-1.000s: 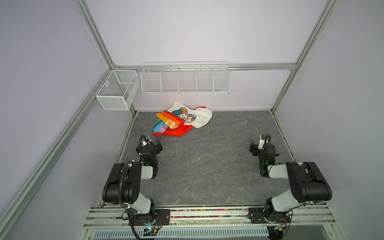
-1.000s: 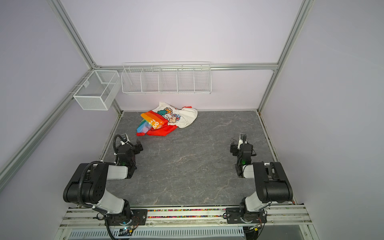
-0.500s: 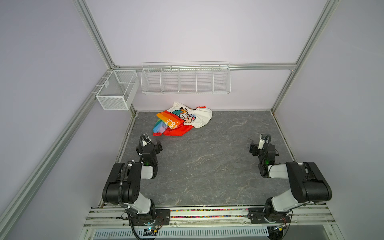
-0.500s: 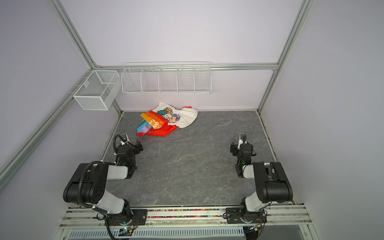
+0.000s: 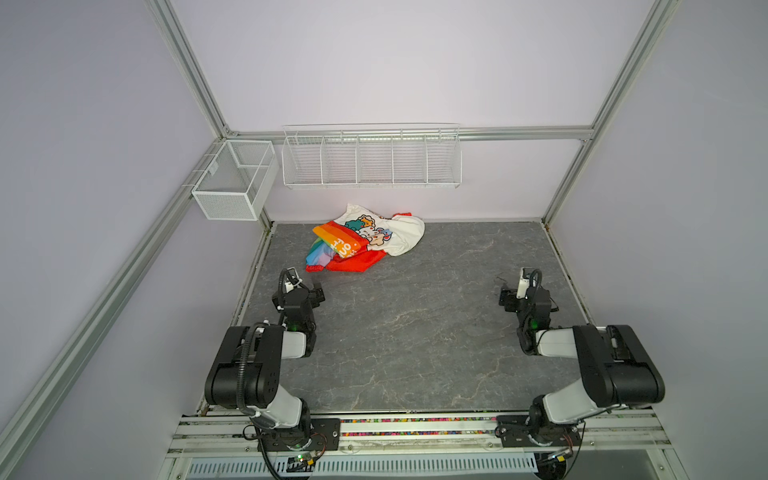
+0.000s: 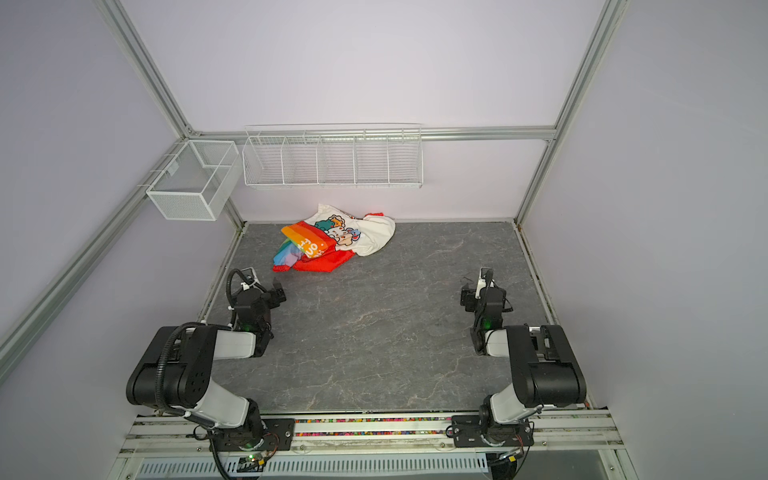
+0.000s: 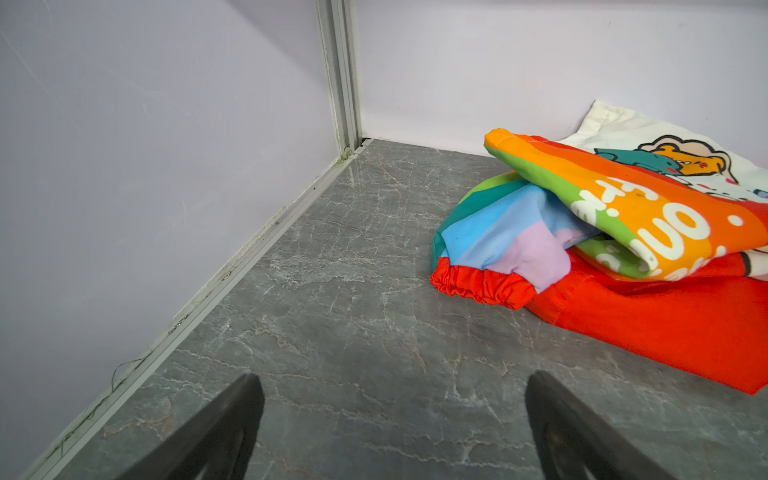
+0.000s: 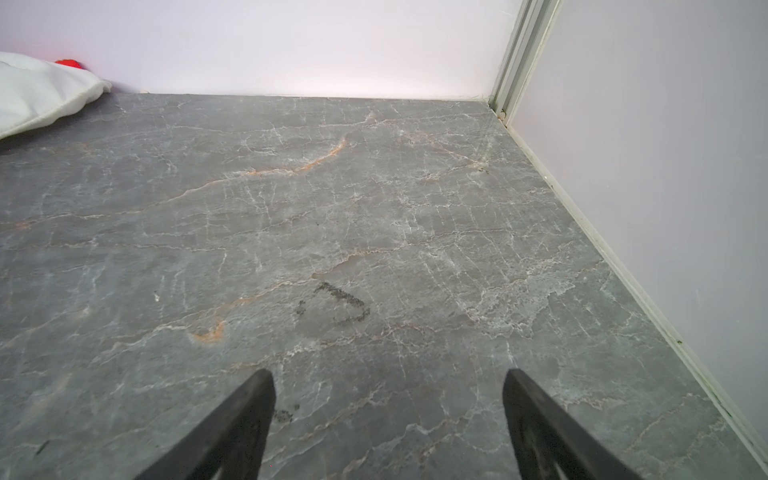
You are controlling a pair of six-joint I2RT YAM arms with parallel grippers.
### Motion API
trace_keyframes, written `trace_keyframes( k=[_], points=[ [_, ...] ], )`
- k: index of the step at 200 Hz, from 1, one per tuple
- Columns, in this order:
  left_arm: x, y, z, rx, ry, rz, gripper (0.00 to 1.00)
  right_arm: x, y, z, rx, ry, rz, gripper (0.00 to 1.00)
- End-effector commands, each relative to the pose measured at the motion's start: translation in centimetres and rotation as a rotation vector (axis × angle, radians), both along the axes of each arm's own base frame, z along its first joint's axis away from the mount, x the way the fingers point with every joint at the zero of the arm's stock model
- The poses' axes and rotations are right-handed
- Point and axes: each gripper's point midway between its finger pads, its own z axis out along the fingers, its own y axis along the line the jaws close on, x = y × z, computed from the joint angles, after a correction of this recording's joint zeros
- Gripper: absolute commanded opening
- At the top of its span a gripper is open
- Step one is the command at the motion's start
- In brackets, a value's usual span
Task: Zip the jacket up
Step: 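Move both grippers forward toward the crumpled rainbow-and-white jacket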
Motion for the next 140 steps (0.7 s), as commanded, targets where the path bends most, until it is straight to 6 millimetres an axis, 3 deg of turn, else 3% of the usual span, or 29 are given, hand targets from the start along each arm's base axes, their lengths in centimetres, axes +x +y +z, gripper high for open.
trace_keyframes(
  k=[1, 26, 53, 94, 109, 136, 140],
  points=[
    [0.3, -0.1, 2.3, -0.008, -0.028, -0.005, 0.99, -0.3, -0.6, 1.9, -0.005, -0.072, -0.031, 0.89],
    [0.7, 0.5, 2.9, -0.024, 0.056, 0.044, 0.99, -1.0, -1.7, 2.9, -0.005, -0.065, -0.102, 0.88],
    [0.7, 0.0, 3.8, -0.024, 0.077, 0.029, 0.99, -1.3, -2.2, 6.0, -0.001, -0.081, -0.147, 0.89],
    [0.3, -0.4, 8.1, -0.049, 0.057, 0.013, 0.99, -2.6, -1.7, 12.2, 0.175, -0.152, -0.170, 0.89],
    [0.1, -0.1, 9.8, -0.061, 0.068, 0.035, 0.99, -3.2, -2.1, 13.7, 0.223, -0.103, -0.218, 0.89],
    [-0.3, 0.1, 13.1, -0.113, 0.057, 0.063, 0.99, -3.2, -0.9, 15.1, 0.213, 0.072, -0.169, 0.88],
    [-0.3, 0.0, 13.4, -0.119, 0.053, 0.058, 0.99, -3.0, -0.9, 16.2, 0.217, 0.062, -0.167, 0.88]
  ],
)
